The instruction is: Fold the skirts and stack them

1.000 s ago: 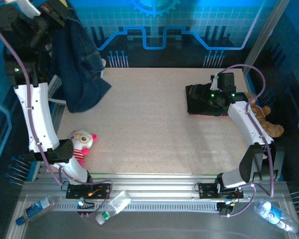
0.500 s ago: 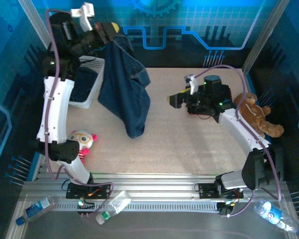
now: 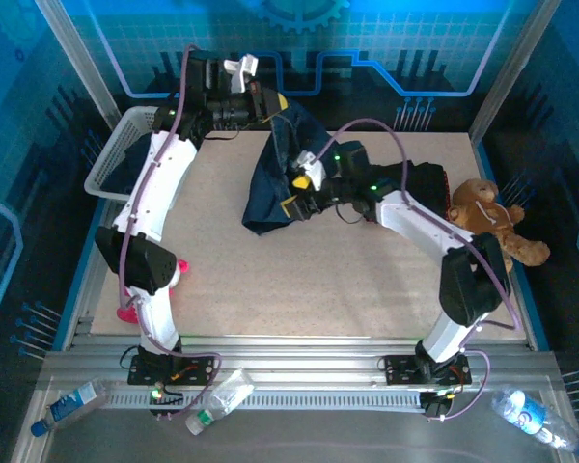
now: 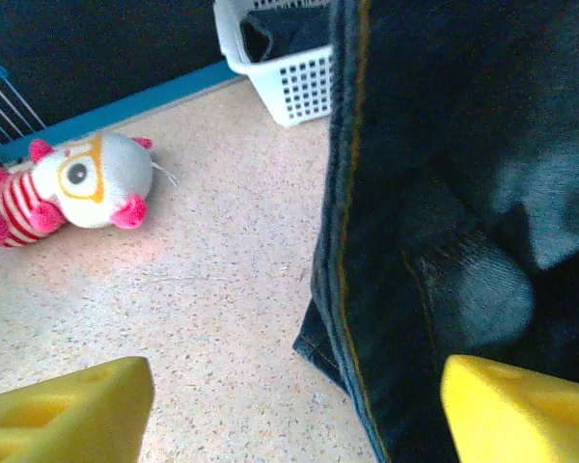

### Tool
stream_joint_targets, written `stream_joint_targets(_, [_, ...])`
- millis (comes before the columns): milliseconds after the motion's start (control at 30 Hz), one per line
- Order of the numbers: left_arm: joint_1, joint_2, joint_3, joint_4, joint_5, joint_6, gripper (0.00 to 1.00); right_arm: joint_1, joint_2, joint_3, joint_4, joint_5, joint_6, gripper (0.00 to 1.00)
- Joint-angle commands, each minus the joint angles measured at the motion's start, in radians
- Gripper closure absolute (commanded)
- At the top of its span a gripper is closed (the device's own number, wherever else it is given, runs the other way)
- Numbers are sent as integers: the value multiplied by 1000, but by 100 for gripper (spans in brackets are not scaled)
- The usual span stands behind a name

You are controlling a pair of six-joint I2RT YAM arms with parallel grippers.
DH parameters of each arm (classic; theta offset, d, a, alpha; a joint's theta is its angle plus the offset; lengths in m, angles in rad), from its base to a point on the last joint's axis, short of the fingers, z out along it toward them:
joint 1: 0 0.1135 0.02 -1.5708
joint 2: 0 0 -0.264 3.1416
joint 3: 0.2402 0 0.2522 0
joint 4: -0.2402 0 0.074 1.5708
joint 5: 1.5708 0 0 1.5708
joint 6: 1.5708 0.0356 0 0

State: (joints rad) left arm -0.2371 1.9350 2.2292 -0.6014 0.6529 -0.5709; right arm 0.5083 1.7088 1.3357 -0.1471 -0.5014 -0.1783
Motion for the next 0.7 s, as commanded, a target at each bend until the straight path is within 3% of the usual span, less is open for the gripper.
stream_joint_targets(0, [-3, -5, 21, 42, 47, -22, 100, 44, 54, 32, 78, 140, -48, 25])
stream_joint_targets(100, [-4, -8, -6, 67, 44, -42, 100, 92, 113, 68, 126, 260, -44, 32])
stream_joint_targets(200, [-3, -11, -10, 42, 18, -32, 96, 130, 149, 96, 168, 392, -23, 71])
stream_joint_targets(267, [6, -25, -7, -33, -54, 17, 44, 117, 111, 79, 202, 325, 37, 92])
stream_joint_targets(300, [12, -34, -15, -75, -98, 47, 25, 113, 80, 56, 232, 293, 59, 97])
stream_joint_targets(333, [23, -57, -48, -107, -151, 79, 7, 108, 38, 26, 256, 265, 79, 100])
stream_joint_targets(367, [40, -90, -110, -116, -200, 106, 1, 97, -1, 6, 265, 238, 99, 100])
stream_joint_targets(433, [82, -179, -282, -73, -256, 120, 1, 69, -70, -9, 248, 200, 146, 100])
stream_joint_targets(567, [191, -414, -692, 98, -267, 97, 1, -13, -153, 36, 148, 157, 271, 100])
stream_joint_targets(667, [193, -569, -900, 129, -307, 209, 1, -42, -176, 99, 94, 131, 335, 100])
